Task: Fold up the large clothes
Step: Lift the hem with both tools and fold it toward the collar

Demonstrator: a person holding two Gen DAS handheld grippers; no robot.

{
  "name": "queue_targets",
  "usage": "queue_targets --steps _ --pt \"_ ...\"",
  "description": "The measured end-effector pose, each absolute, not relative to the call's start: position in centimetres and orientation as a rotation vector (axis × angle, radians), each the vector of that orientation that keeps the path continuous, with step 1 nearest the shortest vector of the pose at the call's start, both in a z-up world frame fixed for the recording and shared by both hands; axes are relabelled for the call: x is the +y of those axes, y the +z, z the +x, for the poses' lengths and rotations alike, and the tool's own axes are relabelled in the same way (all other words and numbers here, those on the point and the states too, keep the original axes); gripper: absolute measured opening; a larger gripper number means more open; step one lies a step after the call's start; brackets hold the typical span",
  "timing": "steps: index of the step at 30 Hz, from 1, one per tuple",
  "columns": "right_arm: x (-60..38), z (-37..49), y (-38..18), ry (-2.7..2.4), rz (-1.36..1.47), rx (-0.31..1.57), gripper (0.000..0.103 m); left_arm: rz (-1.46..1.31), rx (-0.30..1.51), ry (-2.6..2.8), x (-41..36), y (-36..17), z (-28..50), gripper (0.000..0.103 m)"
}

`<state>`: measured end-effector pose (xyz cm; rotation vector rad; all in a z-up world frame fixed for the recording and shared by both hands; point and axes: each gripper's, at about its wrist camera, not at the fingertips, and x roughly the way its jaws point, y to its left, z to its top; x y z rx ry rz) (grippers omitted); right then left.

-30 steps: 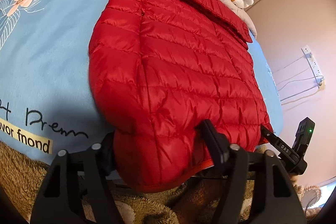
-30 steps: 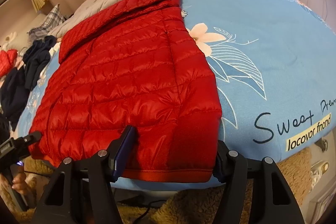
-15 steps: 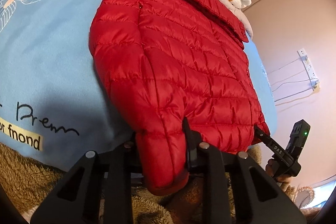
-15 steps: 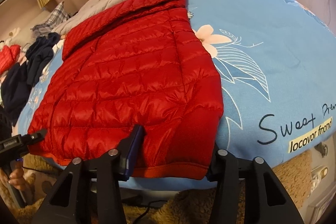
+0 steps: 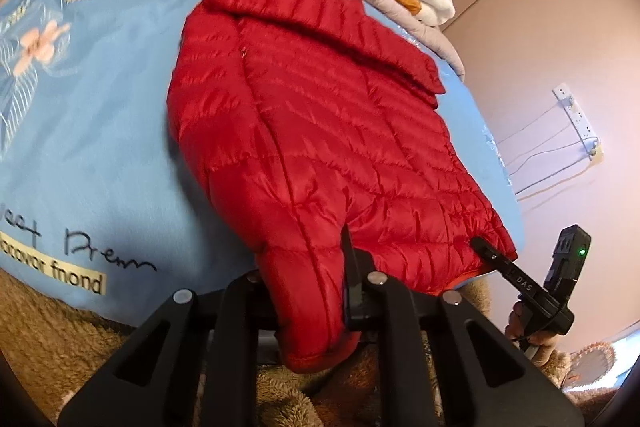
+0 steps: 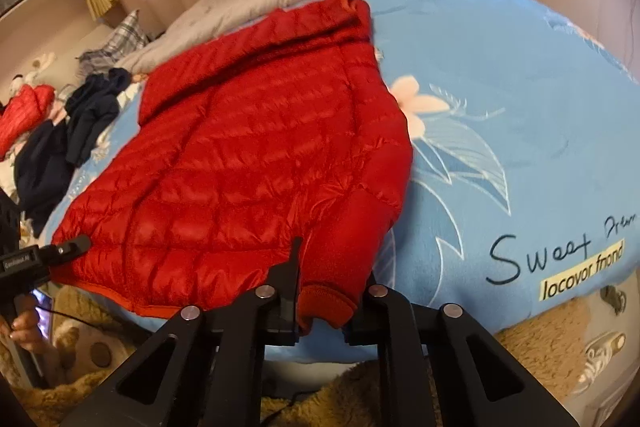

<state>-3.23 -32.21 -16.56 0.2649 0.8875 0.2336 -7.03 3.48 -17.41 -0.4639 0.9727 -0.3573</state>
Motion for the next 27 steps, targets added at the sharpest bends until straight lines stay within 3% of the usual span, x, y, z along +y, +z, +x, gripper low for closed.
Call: queue_targets --steps 27 --pt "-33.9 -9.4 -2.8 0.373 0.275 0.415 0.01 -0.356 0.576 -0.45 4.8 -2.8 -13.4 0.014"
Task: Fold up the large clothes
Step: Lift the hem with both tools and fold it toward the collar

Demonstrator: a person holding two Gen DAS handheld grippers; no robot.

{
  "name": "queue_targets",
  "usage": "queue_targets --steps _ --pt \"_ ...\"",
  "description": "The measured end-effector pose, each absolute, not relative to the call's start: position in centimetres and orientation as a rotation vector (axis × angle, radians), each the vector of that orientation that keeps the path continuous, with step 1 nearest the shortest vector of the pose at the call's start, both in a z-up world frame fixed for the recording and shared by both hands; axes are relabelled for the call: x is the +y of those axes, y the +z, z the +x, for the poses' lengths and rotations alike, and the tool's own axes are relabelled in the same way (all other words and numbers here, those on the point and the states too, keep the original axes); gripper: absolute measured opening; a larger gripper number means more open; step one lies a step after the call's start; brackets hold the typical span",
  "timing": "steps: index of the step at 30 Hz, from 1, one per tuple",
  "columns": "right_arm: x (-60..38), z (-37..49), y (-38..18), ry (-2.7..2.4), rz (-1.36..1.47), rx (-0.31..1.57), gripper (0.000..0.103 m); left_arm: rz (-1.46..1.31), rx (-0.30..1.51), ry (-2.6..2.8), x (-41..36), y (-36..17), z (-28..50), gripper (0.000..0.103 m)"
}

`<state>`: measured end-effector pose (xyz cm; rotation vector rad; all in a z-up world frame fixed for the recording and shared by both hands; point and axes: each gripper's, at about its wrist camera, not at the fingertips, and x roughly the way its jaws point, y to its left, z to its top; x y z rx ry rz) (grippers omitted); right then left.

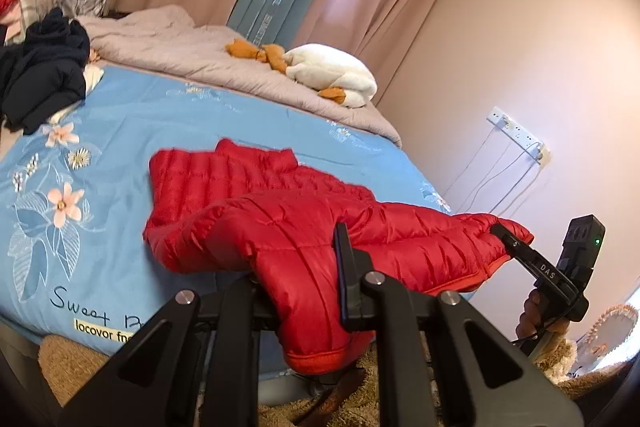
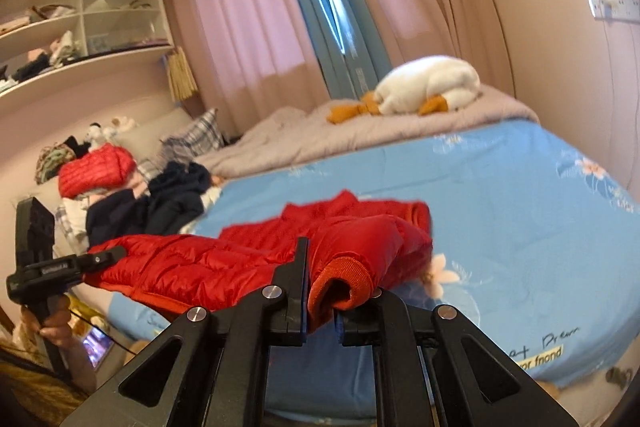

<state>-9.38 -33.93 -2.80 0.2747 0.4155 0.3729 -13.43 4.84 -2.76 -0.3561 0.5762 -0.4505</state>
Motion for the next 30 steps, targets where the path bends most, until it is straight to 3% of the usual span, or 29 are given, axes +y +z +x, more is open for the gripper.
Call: queue_targets --steps 30 --pt "-33.2 -3.0 -2.7 0.386 0.306 0.406 0.011 -0.426 0.613 -0.382 5.6 -3.6 -7.0 0.015"
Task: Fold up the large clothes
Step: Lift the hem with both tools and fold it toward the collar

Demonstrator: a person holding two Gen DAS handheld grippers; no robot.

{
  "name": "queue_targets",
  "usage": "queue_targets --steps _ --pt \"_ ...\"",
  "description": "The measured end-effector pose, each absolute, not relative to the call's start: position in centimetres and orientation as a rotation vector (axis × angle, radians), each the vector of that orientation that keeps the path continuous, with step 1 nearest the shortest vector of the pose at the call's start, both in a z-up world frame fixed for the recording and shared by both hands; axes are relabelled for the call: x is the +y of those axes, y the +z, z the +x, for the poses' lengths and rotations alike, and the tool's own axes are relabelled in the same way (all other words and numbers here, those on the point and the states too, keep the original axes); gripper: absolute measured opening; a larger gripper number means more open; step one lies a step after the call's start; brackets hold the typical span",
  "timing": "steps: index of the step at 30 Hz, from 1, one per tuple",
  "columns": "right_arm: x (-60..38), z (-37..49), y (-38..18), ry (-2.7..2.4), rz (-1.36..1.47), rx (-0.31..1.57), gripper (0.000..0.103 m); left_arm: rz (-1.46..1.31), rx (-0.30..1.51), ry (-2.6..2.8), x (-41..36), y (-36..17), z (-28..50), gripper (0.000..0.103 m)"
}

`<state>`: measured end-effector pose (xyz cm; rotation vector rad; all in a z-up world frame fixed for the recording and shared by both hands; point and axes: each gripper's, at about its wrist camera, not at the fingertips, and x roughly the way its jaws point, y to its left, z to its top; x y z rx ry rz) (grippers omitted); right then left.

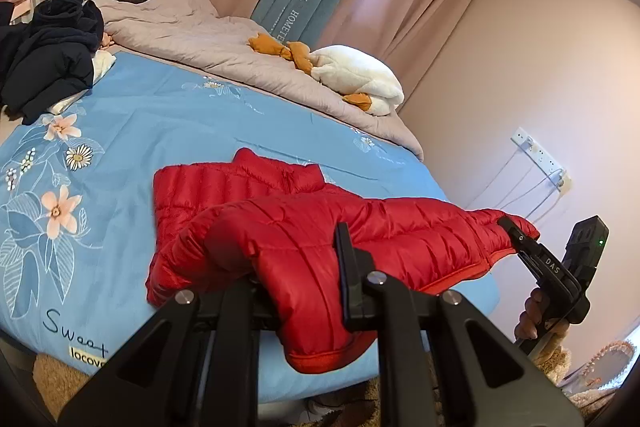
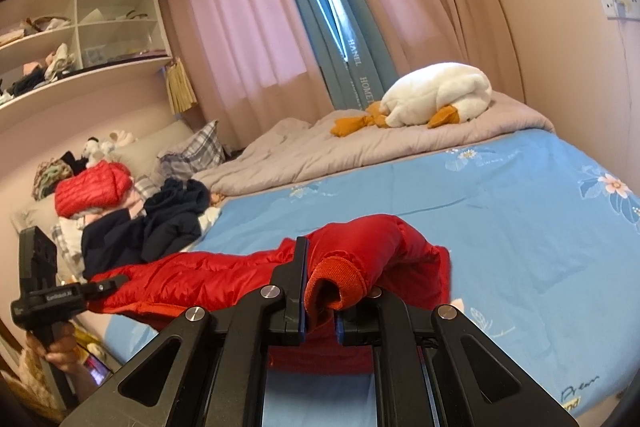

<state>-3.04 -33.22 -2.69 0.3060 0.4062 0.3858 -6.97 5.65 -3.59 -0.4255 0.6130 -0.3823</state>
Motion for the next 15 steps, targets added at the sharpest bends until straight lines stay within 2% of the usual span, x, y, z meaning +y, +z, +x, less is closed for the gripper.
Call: queue_targets --steps 15 --pt "-32.8 0.8 -2.4 0.374 0.335 0.436 0.011 -0.428 0.622 -0.374 5.9 -3.4 -2.3 0.016"
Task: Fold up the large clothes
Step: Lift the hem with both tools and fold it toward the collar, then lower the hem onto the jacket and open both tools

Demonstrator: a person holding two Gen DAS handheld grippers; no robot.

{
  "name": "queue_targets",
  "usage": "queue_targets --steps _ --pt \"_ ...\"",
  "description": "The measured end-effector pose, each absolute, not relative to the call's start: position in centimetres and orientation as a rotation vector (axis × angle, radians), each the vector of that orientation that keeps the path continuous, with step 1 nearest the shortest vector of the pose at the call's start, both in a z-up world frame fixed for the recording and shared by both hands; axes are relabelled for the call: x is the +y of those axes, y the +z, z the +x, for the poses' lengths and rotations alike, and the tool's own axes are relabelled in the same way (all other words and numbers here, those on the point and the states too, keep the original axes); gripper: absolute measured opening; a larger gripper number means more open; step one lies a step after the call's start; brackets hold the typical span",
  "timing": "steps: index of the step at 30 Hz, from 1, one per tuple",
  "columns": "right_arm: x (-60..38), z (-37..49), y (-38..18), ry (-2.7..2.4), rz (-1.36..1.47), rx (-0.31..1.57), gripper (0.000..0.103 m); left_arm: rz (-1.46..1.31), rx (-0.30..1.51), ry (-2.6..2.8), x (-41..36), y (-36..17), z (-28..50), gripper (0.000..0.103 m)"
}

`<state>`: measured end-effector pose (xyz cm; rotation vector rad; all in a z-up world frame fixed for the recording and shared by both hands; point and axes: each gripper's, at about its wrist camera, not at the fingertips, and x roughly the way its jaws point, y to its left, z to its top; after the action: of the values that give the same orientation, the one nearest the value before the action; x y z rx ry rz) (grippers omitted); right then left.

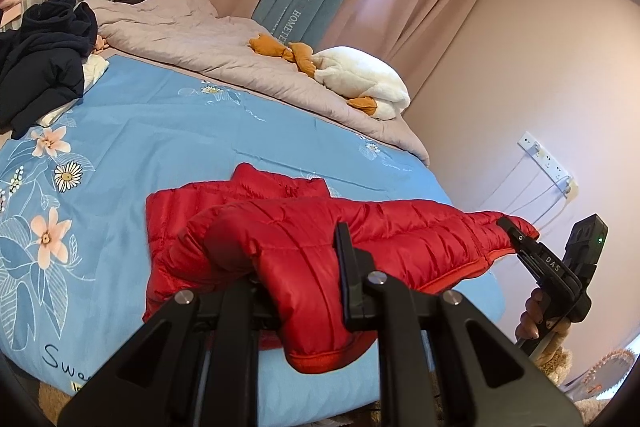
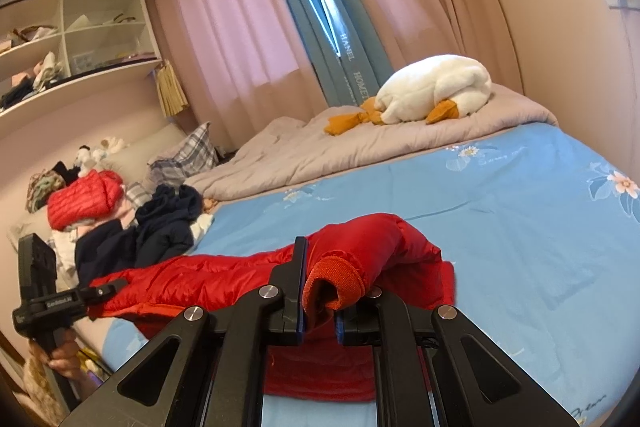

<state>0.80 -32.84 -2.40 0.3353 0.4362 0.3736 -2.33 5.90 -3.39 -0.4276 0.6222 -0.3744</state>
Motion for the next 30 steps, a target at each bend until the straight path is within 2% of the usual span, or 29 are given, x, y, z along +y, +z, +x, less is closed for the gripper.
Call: queue_targets --steps 30 --pt "-31.3 12.2 -6.8 0.308 0.359 0.604 0.011 -0.377 0.737 -0.232 5.4 -8.5 10.1 0.018"
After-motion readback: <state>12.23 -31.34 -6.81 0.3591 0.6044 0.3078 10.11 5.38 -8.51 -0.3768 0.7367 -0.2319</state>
